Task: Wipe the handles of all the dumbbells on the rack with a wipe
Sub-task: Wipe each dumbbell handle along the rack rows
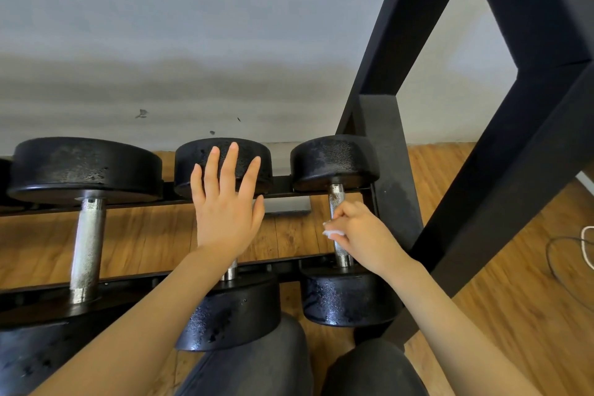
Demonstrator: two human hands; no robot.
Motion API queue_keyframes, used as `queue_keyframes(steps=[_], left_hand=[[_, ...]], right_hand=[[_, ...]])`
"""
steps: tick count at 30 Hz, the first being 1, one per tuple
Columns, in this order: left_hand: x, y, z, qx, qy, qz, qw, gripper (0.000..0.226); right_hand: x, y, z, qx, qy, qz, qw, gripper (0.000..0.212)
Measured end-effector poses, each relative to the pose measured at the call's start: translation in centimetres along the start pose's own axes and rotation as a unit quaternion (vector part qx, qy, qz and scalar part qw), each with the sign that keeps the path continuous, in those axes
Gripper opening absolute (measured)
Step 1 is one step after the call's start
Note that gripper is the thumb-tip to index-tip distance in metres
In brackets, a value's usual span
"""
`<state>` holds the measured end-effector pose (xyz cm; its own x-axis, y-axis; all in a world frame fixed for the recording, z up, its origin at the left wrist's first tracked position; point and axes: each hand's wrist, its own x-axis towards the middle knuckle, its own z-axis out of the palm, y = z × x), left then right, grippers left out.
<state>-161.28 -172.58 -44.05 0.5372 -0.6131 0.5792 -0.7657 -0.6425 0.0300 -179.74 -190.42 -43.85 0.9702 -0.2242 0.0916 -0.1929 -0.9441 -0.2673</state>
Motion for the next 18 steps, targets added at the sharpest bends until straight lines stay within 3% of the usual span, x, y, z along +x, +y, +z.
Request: queue_keyframes(steps=[8,12,18], left_hand=[[0.0,0.0,-0.1,0.001,-0.004,-0.001,1.0,0.062],[0.1,0.0,0.0,0.002,-0.004,-0.004,1.0,0.064],[0.0,-0.2,-0.2,0.005,-0.003,0.005,1.0,0.064]], right_hand=[[0.0,0.1,0.0,0.011,0.008,0.044,0.999,0.017],[0.5,0.0,-0.5,-0.016,0.04,-0.001,0.999,0.005],[0.9,0.9,0.7,0.002,0.034,-0.102,0.994,0.018]])
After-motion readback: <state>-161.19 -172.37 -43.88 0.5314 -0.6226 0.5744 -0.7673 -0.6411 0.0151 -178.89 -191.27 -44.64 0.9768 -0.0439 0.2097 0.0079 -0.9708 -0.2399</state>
